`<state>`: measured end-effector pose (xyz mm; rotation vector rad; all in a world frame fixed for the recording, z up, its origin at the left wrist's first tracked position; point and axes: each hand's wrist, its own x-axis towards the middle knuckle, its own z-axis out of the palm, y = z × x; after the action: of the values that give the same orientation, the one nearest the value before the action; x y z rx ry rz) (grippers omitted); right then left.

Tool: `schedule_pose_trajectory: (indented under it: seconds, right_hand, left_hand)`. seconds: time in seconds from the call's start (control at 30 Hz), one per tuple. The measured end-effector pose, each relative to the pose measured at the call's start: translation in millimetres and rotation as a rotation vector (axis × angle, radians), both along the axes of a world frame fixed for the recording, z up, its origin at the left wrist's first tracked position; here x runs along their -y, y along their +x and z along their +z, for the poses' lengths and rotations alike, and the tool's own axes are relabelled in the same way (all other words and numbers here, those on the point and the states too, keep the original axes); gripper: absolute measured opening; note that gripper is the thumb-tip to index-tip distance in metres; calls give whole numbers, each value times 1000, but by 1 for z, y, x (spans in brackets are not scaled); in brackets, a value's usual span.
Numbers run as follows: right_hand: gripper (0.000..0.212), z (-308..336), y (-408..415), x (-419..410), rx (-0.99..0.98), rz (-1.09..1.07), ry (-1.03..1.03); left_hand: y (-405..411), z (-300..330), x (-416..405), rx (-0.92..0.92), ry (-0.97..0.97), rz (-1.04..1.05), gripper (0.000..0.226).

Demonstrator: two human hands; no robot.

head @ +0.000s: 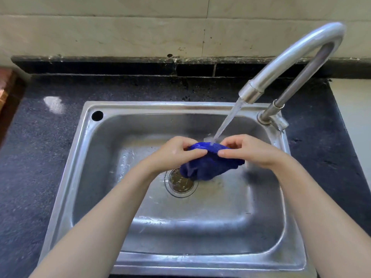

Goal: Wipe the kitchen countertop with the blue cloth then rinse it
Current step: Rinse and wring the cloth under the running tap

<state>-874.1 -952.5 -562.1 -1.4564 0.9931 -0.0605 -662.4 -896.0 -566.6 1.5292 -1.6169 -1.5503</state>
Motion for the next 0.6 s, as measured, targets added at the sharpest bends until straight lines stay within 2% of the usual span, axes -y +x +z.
schedule_pose_trajectory:
  seconds: [0.07, 0.13, 0.2, 0.3, 0.37, 0.43, 0.5, 0.53, 0.6]
  right_hand:
    - [19, -19, -7, -4, -72, 130, 106]
    - [29, -34, -11, -9, -143, 131, 133]
    - [37, -45, -15, -12, -47, -94, 135]
    - [28, -43, 5, -25, 386, -535, 227]
    - [24, -34, 37, -45, 451, -693, 113]
    - [33, -27, 72, -69, 307, -600, -147]
    - [41, -31, 92, -81, 74, -481, -454]
    - [44, -35, 93, -75, -63, -500, -576]
    - [46, -48, 84, -47, -289, -601, -586]
  left_hand:
    - [-2, 6, -5, -138, 87, 71, 26]
    - [-6, 4, -11, -304, 188, 249, 25]
    - [-10, -7, -18, -478, 296, 448, 27]
    - [-16, -29, -18, -695, 609, 713, 35]
    - [-29, -37, -17, -721, 710, 803, 41]
    - [-47, -40, -15, -762, 668, 892, 50]
    - [-68, -38, -13, -670, 535, 1033, 58]
    - [-71, -34, -8, -601, 501, 1080, 52]
    - [-85, -31, -10, -625, 513, 1015, 27]
